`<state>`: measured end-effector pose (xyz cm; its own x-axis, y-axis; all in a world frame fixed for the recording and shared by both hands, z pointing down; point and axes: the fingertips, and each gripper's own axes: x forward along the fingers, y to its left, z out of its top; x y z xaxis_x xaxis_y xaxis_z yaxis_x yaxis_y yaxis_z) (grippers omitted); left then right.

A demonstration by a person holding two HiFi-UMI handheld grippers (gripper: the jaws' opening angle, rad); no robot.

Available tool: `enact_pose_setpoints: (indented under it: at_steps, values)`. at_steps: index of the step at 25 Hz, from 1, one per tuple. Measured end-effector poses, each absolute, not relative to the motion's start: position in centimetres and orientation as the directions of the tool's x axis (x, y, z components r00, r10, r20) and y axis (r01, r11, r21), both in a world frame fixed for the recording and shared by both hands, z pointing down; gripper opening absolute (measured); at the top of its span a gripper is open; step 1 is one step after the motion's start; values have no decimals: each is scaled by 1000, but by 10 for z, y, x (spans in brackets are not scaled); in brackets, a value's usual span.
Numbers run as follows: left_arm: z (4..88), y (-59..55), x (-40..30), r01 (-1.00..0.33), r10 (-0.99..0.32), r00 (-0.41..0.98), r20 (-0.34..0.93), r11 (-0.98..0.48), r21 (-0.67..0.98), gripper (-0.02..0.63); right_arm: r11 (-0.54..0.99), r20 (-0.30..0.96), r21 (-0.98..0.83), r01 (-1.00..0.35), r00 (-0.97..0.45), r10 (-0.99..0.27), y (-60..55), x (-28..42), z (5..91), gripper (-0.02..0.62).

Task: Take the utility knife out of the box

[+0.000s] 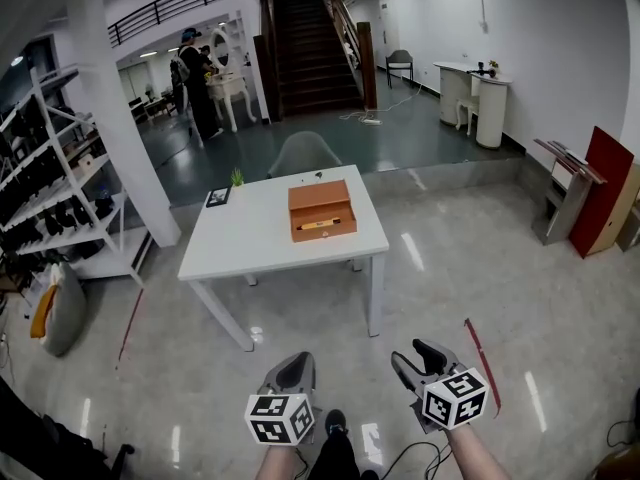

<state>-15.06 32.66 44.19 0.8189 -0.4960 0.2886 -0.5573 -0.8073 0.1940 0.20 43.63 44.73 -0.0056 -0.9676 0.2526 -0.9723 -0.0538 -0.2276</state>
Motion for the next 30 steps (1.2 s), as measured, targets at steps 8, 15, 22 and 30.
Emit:
enact_pose_setpoints:
  at_steps: [8, 15, 22, 30]
  values:
    - [456, 248, -121, -545, -479, 827, 294, -810, 215, 18, -53, 270, -214, -975, -7, -963, 360, 25, 455, 207]
    - [450, 166, -99, -539, -473, 831, 293, -815, 214, 18, -70, 261, -202, -977, 15, -965, 280, 49, 444, 207]
    - [454, 87, -79, -529, -462, 837, 294, -821, 215, 18, -100, 262, -200, -975, 45, -964, 210, 74, 446, 207]
    - [460, 33, -62, -509, -438, 849, 295, -828, 236, 17, -130, 270, -183, -975, 77, -960, 159, 92, 444, 207]
